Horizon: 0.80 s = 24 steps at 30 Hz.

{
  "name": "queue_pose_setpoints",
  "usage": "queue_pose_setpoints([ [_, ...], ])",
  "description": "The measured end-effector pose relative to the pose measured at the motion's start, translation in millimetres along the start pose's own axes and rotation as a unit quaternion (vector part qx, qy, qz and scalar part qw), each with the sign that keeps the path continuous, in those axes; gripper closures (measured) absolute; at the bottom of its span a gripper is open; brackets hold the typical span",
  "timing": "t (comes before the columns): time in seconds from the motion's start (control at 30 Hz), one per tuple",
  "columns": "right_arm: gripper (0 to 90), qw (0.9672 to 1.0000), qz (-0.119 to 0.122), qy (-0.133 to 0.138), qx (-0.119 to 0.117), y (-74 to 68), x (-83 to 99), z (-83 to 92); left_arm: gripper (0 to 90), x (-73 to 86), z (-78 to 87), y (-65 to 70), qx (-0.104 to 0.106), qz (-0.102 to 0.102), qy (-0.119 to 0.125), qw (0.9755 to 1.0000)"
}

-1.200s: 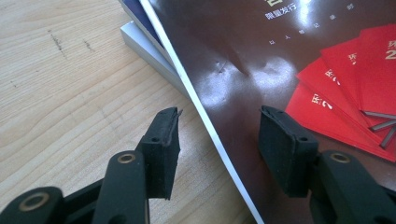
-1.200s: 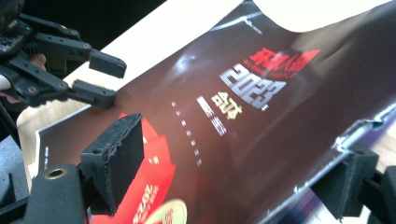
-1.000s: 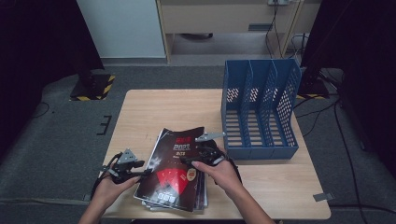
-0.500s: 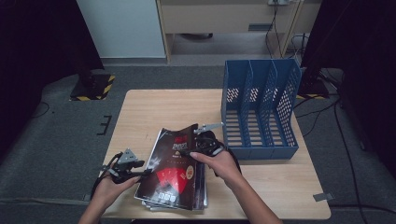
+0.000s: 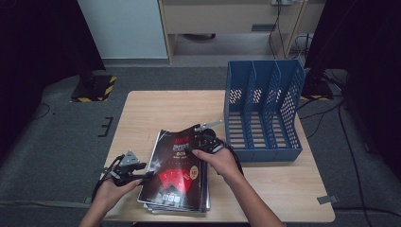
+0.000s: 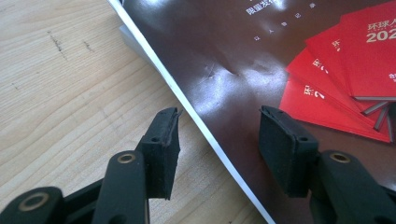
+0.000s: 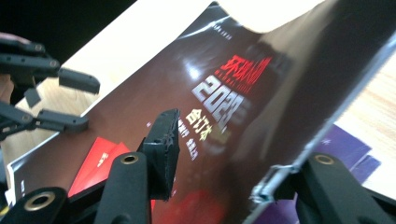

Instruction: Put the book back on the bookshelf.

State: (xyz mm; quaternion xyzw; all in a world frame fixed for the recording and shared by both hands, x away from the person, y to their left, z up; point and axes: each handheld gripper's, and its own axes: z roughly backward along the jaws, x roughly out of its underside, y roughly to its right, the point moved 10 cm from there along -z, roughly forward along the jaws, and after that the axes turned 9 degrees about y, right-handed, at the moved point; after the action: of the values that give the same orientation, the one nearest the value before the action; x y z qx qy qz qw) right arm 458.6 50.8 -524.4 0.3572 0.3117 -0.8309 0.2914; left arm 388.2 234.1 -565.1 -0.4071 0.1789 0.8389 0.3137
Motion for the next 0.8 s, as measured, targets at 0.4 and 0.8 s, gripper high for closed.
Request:
queue_pose_setpoints([
  [0.4,68.7,1.0,-0.001,-0.005,0.005,0.4,1.7,-3.2,47.9,0.1,0.0,0.0,0.0,0.0,0.0,1.0],
  [0.8,74.3,0.9999,-0.001,-0.005,0.012,2.7,1.4,-2.3,47.8,0.2,0.1,-0.1,0.0,0.001,0.002,1.0],
])
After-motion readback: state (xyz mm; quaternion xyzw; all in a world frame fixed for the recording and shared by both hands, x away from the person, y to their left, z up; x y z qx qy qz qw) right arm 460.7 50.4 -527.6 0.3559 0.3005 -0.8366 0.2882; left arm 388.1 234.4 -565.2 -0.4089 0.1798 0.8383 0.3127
